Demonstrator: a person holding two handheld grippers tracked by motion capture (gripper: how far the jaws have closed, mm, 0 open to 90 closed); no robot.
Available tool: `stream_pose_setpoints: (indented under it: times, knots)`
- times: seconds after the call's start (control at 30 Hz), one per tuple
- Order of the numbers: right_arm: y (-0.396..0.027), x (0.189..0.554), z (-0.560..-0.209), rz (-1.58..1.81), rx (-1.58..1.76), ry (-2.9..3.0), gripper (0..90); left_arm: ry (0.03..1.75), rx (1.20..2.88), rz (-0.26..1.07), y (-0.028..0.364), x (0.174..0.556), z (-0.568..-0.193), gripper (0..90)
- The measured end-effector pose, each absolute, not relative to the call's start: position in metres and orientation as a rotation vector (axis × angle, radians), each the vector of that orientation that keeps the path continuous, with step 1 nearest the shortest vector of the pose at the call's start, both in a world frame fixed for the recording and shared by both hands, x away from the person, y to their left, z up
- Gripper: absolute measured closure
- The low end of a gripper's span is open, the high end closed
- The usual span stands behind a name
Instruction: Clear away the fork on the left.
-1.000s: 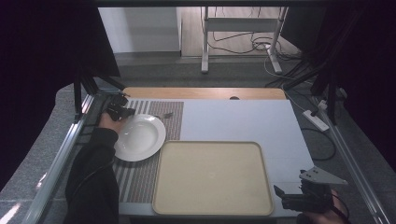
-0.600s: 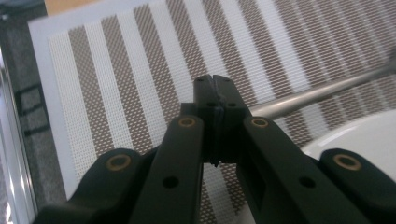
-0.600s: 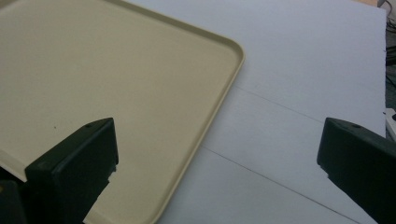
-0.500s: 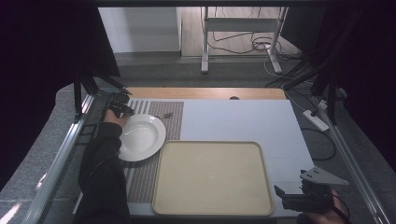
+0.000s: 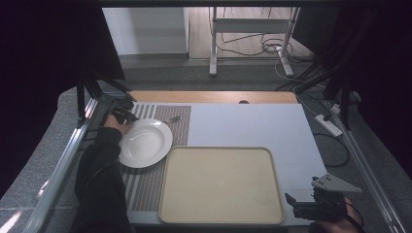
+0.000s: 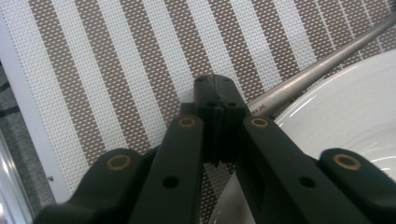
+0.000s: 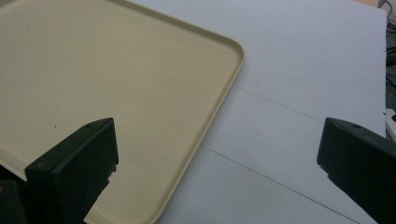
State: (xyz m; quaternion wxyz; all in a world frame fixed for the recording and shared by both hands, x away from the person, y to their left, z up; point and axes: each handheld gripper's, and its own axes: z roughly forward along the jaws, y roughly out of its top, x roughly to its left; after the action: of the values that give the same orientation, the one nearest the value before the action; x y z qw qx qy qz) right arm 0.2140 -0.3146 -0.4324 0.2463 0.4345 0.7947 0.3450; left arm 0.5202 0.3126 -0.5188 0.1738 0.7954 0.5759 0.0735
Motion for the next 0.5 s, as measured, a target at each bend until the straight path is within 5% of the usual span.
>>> stream_pose_setpoints:
  times: [0.1,0.4,0.43,0.5]
  knots:
    - [-0.315,0.214,-0.432,0.941,1.187,2.168,0.0,1.645,2.248,0.255,0.313,0.521,-0.517,88.3]
    - [-0.314,0.215,-0.432,0.941,1.186,2.169,0.0,1.476,2.149,0.233,0.286,0.53,-0.494,57.9]
    - [-0.315,0.214,-0.432,0.943,1.186,2.167,0.0,1.443,2.169,0.215,0.278,0.533,-0.494,41.9]
    - [-0.315,0.214,-0.432,0.944,1.186,2.167,0.0,1.392,2.222,0.189,0.26,0.538,-0.497,29.3]
